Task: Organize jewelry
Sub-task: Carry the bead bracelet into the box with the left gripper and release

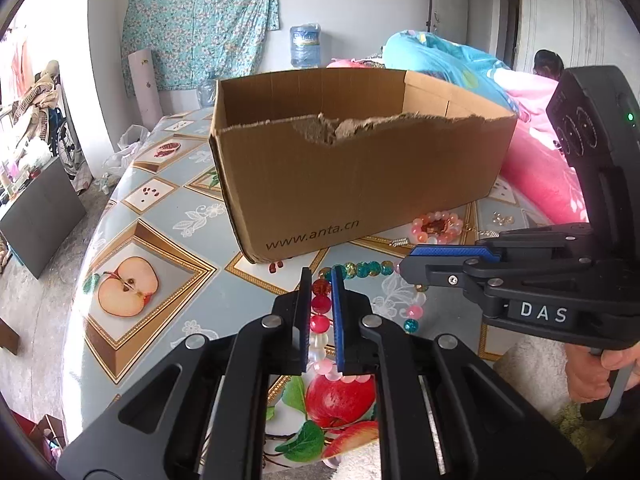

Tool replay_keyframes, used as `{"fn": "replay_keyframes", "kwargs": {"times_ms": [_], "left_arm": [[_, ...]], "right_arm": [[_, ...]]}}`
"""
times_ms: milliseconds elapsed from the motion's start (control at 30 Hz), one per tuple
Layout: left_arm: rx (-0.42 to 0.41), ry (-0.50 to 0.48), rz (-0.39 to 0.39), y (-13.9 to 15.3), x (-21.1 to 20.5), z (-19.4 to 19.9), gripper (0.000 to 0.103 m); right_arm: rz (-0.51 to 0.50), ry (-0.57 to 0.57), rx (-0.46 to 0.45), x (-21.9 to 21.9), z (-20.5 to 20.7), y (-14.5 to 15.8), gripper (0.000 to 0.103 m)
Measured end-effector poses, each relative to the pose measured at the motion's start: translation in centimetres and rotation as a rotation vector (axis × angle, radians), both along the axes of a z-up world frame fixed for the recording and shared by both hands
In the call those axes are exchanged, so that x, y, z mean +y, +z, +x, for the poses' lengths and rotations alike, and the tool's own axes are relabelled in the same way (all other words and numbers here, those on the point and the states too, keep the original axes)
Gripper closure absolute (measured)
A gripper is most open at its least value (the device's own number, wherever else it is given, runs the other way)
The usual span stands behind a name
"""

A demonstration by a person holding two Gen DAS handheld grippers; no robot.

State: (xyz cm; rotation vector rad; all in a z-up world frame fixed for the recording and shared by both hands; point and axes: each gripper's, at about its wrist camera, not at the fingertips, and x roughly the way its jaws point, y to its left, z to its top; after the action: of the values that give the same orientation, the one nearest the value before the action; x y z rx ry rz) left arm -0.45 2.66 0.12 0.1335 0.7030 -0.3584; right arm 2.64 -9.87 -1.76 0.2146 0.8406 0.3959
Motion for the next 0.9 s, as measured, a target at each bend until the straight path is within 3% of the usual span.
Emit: {"fn": "replay_keyframes", "kwargs": {"times_ms": [233,533,733,900], "left_arm": [[-0.074,-0.014,-0.042,3.8,0.0,-1.8,0.095],[-0.228,-0.077,-0.113,11.1,-0.8,-1.4,0.095],[-0.304,-0.097,-0.119,14.9,-2.2,2.2,0.095],[-0.240,-0.076,-0.124,15.4,-2.7,7.3,0.094]], "right_arm": [[0.025,0.013,-0.103,-1.3,-2.2,3.2,0.093],[0.051,0.038,-0.264,-3.3,-2.7,9.6,0.093],[0.044,0.034,-0.353,-4.3,0.4,13.9,0.093],[0.062,0.049,-0.301,-5.4,5.7,15.0,0.093]]}}
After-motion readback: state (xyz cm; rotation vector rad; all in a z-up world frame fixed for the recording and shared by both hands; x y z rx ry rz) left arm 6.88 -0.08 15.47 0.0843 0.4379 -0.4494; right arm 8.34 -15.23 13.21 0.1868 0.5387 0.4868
